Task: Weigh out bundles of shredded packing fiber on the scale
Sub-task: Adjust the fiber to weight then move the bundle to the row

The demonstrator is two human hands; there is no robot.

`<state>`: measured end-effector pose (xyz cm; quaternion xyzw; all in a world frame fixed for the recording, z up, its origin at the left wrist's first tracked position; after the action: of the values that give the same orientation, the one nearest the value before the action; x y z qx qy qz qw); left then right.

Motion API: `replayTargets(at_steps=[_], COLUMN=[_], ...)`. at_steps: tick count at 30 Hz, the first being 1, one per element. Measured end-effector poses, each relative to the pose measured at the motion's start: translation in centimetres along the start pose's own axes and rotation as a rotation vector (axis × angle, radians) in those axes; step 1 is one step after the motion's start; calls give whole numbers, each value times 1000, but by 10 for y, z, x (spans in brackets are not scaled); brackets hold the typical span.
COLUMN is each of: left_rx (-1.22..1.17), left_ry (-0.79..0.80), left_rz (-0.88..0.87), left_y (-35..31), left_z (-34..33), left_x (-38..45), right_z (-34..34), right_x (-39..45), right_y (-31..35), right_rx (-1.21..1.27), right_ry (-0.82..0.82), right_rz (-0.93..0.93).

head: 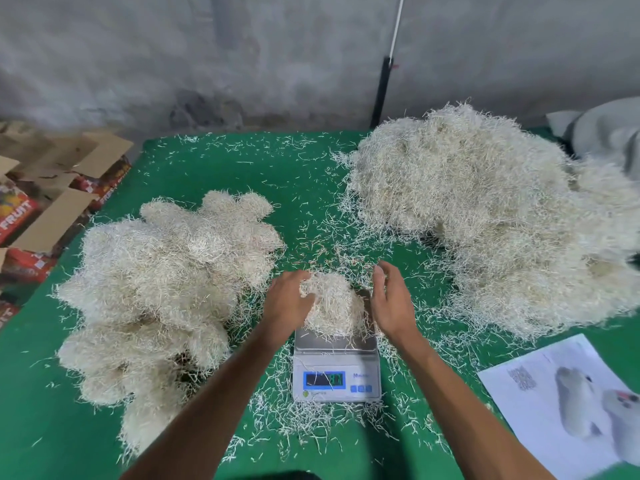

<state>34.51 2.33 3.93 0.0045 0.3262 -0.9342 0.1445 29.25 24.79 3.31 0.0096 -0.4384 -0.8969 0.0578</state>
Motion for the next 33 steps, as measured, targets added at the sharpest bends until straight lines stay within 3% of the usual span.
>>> replayTargets(at_steps=[6,14,30,33], left_rx=[-219,-270,-385,-500], left_ry=[-125,-63,-150,-134], left_rz=[33,92,150,175], left_y=[29,51,60,58], left_z=[6,-6,-3,-8], left_x=[-19,-30,-24,-16], right_z=[-2,-14,-28,-36], right_x=[-3,-8,2,5], right_y=[-11,-5,-1,-2], right_rx=[-6,-27,-15,6], right_ry=[6,78,119,140], right_rz=[-23,-2,28,29])
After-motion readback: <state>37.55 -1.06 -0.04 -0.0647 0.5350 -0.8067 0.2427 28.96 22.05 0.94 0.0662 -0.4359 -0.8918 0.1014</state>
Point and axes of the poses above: each hand's wrist, its own x-axis towards the middle knuckle, its own z-axis out of the back of the hand, y = z × x, the point moved 7 cm from there along x, towards the middle knuckle, and after that the axes turned 3 degrees about y, right-handed, at the moved point
